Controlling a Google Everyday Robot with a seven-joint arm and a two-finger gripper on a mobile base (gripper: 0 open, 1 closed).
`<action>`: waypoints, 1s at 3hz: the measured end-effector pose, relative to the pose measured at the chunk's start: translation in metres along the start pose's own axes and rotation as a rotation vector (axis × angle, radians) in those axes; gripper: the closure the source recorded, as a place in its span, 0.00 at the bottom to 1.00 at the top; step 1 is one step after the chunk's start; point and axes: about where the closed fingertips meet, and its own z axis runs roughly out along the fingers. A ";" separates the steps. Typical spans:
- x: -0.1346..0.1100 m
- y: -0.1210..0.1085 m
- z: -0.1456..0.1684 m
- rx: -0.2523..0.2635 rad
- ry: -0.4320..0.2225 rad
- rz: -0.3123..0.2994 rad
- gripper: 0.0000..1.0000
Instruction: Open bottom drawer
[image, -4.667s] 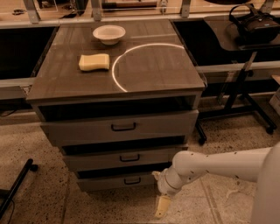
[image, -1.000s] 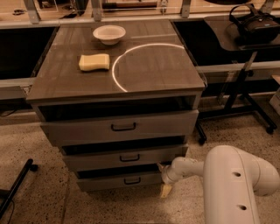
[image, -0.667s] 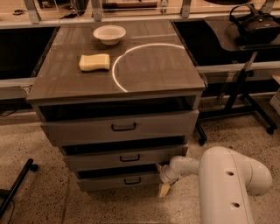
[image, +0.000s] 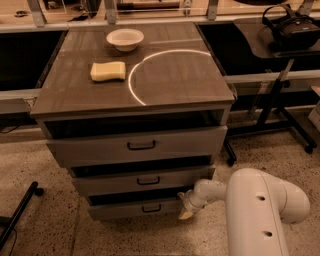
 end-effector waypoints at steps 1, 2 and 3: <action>-0.004 0.023 -0.022 0.022 0.022 -0.011 0.66; -0.020 0.071 -0.037 0.013 0.008 -0.037 0.95; -0.021 0.086 -0.036 0.000 -0.005 -0.035 1.00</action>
Offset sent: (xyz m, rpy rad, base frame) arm -0.1193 0.0055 0.0477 -0.0132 -0.0339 0.0580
